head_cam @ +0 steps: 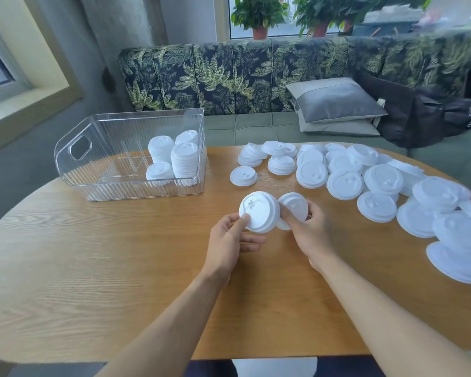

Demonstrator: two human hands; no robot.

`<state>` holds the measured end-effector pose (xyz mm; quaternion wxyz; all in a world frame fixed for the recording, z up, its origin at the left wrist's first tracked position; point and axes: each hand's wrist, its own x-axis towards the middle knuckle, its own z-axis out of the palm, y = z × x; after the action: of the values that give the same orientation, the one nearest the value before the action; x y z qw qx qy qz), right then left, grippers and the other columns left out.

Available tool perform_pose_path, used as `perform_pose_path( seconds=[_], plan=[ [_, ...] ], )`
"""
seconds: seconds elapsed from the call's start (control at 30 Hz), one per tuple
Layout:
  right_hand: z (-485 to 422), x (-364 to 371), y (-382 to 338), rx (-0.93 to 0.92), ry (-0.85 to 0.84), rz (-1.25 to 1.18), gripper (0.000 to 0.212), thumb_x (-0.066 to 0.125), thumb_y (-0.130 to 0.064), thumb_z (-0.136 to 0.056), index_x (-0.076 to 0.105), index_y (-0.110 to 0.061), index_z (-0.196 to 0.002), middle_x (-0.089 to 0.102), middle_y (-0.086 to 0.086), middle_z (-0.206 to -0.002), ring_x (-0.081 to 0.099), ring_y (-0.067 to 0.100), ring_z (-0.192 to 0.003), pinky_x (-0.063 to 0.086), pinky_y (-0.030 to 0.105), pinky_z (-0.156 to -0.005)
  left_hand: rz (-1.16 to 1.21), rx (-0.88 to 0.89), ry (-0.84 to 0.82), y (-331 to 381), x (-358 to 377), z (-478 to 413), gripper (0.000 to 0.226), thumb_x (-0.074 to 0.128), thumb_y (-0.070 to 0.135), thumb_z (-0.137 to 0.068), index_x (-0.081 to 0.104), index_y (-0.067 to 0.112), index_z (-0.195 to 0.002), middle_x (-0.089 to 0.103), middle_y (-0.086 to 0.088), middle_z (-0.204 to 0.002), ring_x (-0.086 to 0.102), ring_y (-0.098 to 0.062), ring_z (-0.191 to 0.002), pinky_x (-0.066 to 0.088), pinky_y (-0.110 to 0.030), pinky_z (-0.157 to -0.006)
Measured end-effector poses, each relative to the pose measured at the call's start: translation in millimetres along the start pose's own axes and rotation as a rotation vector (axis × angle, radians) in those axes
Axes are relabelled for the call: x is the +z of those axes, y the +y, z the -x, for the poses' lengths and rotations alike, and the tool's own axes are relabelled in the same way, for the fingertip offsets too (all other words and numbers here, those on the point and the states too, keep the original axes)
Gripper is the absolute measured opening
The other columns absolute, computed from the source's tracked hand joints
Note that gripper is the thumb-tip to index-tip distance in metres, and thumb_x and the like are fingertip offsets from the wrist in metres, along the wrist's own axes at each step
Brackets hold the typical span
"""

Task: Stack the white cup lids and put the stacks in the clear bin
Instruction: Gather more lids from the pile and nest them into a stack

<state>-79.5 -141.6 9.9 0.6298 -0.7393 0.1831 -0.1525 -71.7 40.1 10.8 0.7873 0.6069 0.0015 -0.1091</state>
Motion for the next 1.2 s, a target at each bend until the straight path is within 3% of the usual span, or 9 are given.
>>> perform_pose_path(
  seconds=[0.07,0.13,0.23,0.43,0.57,0.7,0.83,1.03,1.2],
  plan=[
    [9,-7,-1,0.055,-0.043,-0.072,0.058,0.085,-0.066,-0.065,0.071,-0.023,-0.101,0.075,-0.006,-0.096,0.068,0.01,-0.088,0.053,0.029,-0.078,0.029,-0.021,-0.044,0,5,12,0.033,0.067,0.035,-0.097,0.061,0.007,-0.115,0.077,-0.006,-0.092,0.079,-0.032,-0.082,0.058,-0.028,-0.059],
    [16,-12,-1,0.101,-0.064,-0.161,0.035,0.085,-0.046,-0.081,0.073,-0.016,-0.095,0.075,-0.002,-0.091,0.066,0.014,-0.088,0.051,0.033,-0.08,0.04,-0.041,-0.073,-2,9,21,0.035,0.069,0.035,-0.095,0.061,0.008,-0.115,0.078,-0.008,-0.094,0.078,-0.03,-0.081,0.059,-0.029,-0.06],
    [26,-18,-2,0.179,-0.125,-0.305,0.021,0.077,-0.03,-0.093,0.076,-0.01,-0.098,0.077,0.005,-0.094,0.068,0.019,-0.091,0.052,0.038,-0.084,0.024,-0.035,-0.085,-5,12,29,0.032,0.07,0.032,-0.097,0.061,0.007,-0.115,0.078,-0.012,-0.092,0.078,-0.028,-0.079,0.059,-0.029,-0.06],
    [37,-27,-4,0.306,-0.202,-0.621,0.034,0.059,-0.02,-0.104,0.066,0.003,-0.127,0.072,0.018,-0.122,0.068,0.027,-0.11,0.056,0.041,-0.095,0.035,-0.013,-0.016,-7,11,32,0.036,0.076,0.035,-0.091,0.064,0.008,-0.111,0.077,-0.014,-0.088,0.076,-0.025,-0.075,0.059,-0.028,-0.058],
    [36,-33,-4,0.369,-0.213,-0.716,0.032,0.054,-0.019,-0.104,0.067,0.0,-0.125,0.073,0.013,-0.11,0.067,0.022,-0.102,0.051,0.038,-0.098,0.001,0.031,0.003,-11,11,33,0.027,0.075,0.029,-0.096,0.069,0.006,-0.109,0.077,-0.009,-0.088,0.074,-0.021,-0.07,0.058,-0.027,-0.057],
    [33,-36,-1,0.377,-0.217,-0.782,0.03,0.05,-0.012,-0.101,0.063,0.004,-0.123,0.069,0.015,-0.105,0.066,0.022,-0.094,0.053,0.034,-0.085,-0.021,0.072,0.018,-12,13,34,0.02,0.078,0.026,-0.094,0.074,0.01,-0.106,0.075,-0.004,-0.084,0.07,-0.017,-0.069,0.058,-0.027,-0.058],
    [33,-32,0,0.345,-0.247,-0.685,0.037,0.047,-0.012,-0.103,0.061,0.009,-0.131,0.067,0.018,-0.112,0.065,0.022,-0.096,0.052,0.033,-0.085,-0.067,0.089,0.021,-12,14,34,0.024,0.079,0.028,-0.092,0.075,0.011,-0.11,0.072,0.003,-0.074,0.066,-0.012,-0.069,0.058,-0.026,-0.06],
    [39,-26,-2,0.222,-0.278,-0.494,0.033,0.043,-0.015,-0.106,0.075,-0.013,-0.115,0.079,0.009,-0.107,0.075,0.019,-0.094,0.059,0.032,-0.075,-0.098,0.101,0.02,-15,14,35,0.024,0.081,0.029,-0.091,0.079,0.017,-0.111,0.063,-0.003,-0.072,0.055,-0.01,-0.064,0.055,-0.025,-0.06],
    [43,-24,-4,0.199,-0.295,-0.491,0.036,0.042,-0.023,-0.108,0.075,-0.013,-0.118,0.078,0.009,-0.114,0.074,0.018,-0.1,0.057,0.034,-0.083,-0.116,0.108,0.021,-18,15,34,0.026,0.083,0.03,-0.09,0.078,0.017,-0.112,0.067,-0.005,-0.074,0.055,-0.011,-0.061,0.057,-0.026,-0.06]
  ],
)
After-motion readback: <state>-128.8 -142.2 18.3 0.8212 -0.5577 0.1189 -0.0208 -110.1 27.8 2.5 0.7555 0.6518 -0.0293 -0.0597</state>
